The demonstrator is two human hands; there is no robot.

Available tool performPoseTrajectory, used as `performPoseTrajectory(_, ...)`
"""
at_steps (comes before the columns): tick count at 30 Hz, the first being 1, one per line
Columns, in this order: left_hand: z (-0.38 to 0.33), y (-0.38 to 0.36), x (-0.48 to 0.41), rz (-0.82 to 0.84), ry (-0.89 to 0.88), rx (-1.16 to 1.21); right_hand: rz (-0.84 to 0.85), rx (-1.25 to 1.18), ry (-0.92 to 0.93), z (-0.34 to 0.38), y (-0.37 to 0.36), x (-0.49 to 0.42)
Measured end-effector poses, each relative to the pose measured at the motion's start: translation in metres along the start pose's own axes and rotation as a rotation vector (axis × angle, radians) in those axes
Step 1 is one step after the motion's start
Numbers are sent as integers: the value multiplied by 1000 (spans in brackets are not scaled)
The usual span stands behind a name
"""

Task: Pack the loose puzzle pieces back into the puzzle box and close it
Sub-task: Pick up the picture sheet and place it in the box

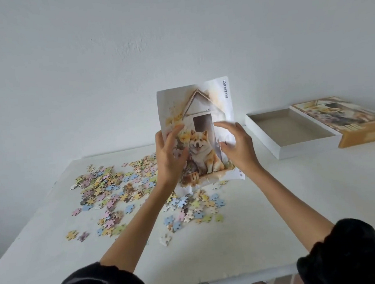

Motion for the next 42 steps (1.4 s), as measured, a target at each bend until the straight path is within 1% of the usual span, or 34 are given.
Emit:
performPoseTrajectory(2, -13, -23, -7, 13, -25, 19, -35, 19, -41, -12, 21, 3)
performPoseTrajectory(5, -32, -65, -18, 59, -18, 61, -86, 60, -79, -31, 57, 12)
performPoseTrajectory(12, -73, -150, -48, 199, -11, 199, -124, 174, -190, -83, 140, 23)
performPoseTrajectory(16, -83, -195, -70, 232, -7, 245, -93, 172, -236, -115, 175, 16)
performPoseTrajectory(22, -77, -252, -112, 256, 42, 266, -10, 167, -291, -167, 208, -13)
performPoseTrajectory(27, -64, -286, -144, 217, 161, 279, 84, 165, -340, -205, 228, -41)
performPoseTrajectory(32, -47, -313, -166, 276, 276, 208, 173, 130, -413, -244, 235, -63)
performPoseTrajectory(36, -23, -331, -162, 385, 352, 110, 350, 116, -505, -278, 220, -69)
performPoseTrajectory(40, -1, -340, -155, 455, 340, -99, 419, 152, -531, -301, 202, -74)
performPoseTrajectory(42, 1, -344, -152, 483, 332, -172, 445, 222, -563, -311, 193, -72)
Point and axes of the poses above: each hand's wrist, its own x-axis away from the middle knuckle, its own y-axis out of the back of the hand, z = x × y, the point moved 3 cm from there along -x, towards the middle knuckle, and after that the axes turned 13 degrees about z, right-handed, at the moved point
